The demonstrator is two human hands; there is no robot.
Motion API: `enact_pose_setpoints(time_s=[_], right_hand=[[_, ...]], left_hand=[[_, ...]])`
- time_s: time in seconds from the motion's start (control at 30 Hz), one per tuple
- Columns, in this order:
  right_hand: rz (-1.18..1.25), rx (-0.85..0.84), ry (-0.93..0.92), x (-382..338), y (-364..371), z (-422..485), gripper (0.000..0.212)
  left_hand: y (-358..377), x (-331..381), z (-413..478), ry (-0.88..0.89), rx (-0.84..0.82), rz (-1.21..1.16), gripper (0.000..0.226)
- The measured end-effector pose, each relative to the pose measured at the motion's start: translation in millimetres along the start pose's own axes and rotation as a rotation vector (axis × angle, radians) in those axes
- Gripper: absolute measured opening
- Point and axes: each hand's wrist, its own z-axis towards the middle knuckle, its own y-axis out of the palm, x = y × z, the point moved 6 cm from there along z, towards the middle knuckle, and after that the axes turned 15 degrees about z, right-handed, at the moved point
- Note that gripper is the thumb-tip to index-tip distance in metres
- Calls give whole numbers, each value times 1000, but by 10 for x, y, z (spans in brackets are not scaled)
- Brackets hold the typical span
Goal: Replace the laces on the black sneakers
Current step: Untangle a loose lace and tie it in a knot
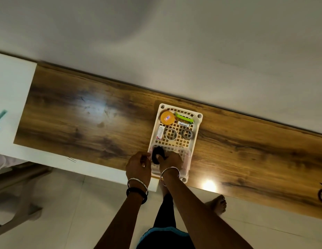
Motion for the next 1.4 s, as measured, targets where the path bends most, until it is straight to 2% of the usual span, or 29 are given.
enact_pose_setpoints(time_s=[0.17, 0.37, 0.67, 0.93, 1.03, 1.2, 1.33, 1.4], right_hand=[[-53, 20, -56, -88, -199, -98, 23], [77, 61, -90, -22, -654, -262, 20], [251, 91, -42, 687, -1658, -388, 15], [446, 178, -32, 1650, -3187, -327, 9], [498, 202, 1, 2079, -3731, -166, 19], [571, 260, 24, 2584, -4675, 3, 10], [631, 327, 73, 2936, -5284, 219, 22], [675, 371, 114, 3087, -5551, 337, 21]], left_hand=[[-64, 89, -116, 1, 19, 4, 11], [-66, 329, -419, 34, 25, -6, 13], [384, 1010, -1178, 140, -72, 19, 13], [1315, 1995, -2317, 292, -183, 52, 17], [1705, 2353, -2731, 356, -210, 107, 9], [2406, 2843, -3293, 390, -301, 123, 10], [2921, 3127, -3563, 406, -351, 198, 12], [3169, 3254, -3633, 416, -376, 226, 13]])
